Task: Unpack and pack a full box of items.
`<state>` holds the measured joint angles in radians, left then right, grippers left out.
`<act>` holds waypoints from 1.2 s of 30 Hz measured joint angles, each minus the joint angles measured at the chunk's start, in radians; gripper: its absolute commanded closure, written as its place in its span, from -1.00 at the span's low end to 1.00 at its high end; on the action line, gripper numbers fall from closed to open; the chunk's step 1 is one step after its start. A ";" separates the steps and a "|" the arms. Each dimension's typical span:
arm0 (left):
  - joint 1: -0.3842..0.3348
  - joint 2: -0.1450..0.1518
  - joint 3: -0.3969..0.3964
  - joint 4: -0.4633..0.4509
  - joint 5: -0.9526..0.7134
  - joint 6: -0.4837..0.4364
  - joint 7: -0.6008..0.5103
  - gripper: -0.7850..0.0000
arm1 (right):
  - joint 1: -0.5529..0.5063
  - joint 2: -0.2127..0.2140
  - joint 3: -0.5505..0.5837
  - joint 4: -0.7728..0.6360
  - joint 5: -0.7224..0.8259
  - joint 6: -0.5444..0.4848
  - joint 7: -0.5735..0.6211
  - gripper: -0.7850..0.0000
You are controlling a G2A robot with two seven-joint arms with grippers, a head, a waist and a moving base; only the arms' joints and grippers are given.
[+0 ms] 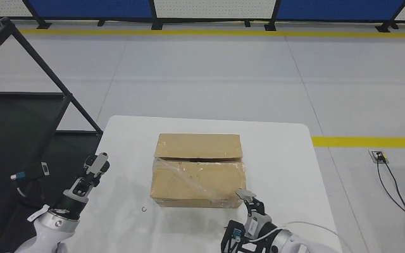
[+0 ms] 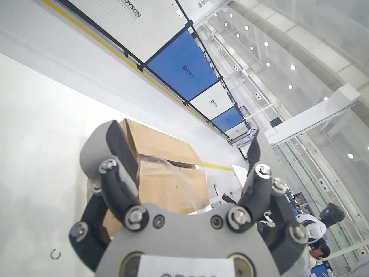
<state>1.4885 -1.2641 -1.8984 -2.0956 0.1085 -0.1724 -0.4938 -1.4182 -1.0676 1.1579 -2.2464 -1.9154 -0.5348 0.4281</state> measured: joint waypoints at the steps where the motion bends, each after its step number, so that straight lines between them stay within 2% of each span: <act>1: 0.000 0.000 0.000 0.000 0.000 0.000 0.000 -1.00 | 0.000 0.000 -0.015 0.006 -0.050 0.016 -0.022 -1.00; 6: 0.000 0.000 0.000 0.000 0.000 0.000 0.000 -1.00 | -0.012 -0.006 -0.079 0.059 -0.226 0.137 -0.073 -1.00; 8: 0.000 0.000 0.000 0.000 0.000 0.000 0.000 -1.00 | -0.002 -0.009 -0.090 0.080 -0.240 0.149 -0.085 -0.55; 9: 0.000 0.000 0.000 0.000 0.000 0.000 0.000 -1.00 | 0.002 -0.011 -0.093 0.088 -0.242 0.153 -0.087 -0.19; 10: 0.000 0.000 0.000 0.000 0.000 0.000 0.000 -1.00 | 0.007 -0.012 -0.096 0.096 -0.243 0.157 -0.087 0.00; 13: 0.000 0.000 0.000 0.000 0.000 0.000 0.000 -1.00 | 0.018 -0.017 -0.102 0.111 -0.241 0.160 -0.080 0.25; 17: 0.000 0.000 0.000 0.000 0.000 0.000 0.000 -1.00 | 0.036 -0.023 -0.101 0.130 -0.230 0.160 -0.072 0.34; 24: 0.000 0.000 0.000 0.000 0.000 0.000 0.000 -1.00 | 0.046 -0.030 -0.101 0.134 -0.237 0.141 -0.056 0.32; 30: 0.000 0.000 0.000 0.000 0.000 0.000 0.000 -1.00 | 0.031 -0.032 -0.100 0.115 -0.261 0.134 -0.054 0.39; 31: 0.000 0.000 0.000 0.000 0.000 0.000 0.000 -1.00 | 0.029 -0.032 -0.099 0.112 -0.262 0.134 -0.053 0.44; 32: 0.000 0.000 0.000 0.000 0.000 0.000 0.000 -1.00 | 0.026 -0.033 -0.098 0.108 -0.259 0.134 -0.052 0.58; 33: 0.000 0.000 0.000 0.000 0.000 0.000 0.000 -1.00 | 0.025 -0.034 -0.095 0.106 -0.249 0.137 -0.052 0.86; 34: 0.000 0.000 0.000 0.000 0.000 0.000 0.000 -1.00 | 0.025 -0.036 -0.092 0.104 -0.237 0.140 -0.050 1.00; 36: 0.000 0.000 0.000 0.000 0.000 0.000 0.000 -1.00 | 0.027 -0.038 -0.085 0.100 -0.212 0.144 -0.045 1.00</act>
<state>1.4885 -1.2641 -1.8984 -2.0956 0.1085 -0.1724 -0.4938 -1.3909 -1.1061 1.0729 -2.1467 -2.1274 -0.3907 0.3829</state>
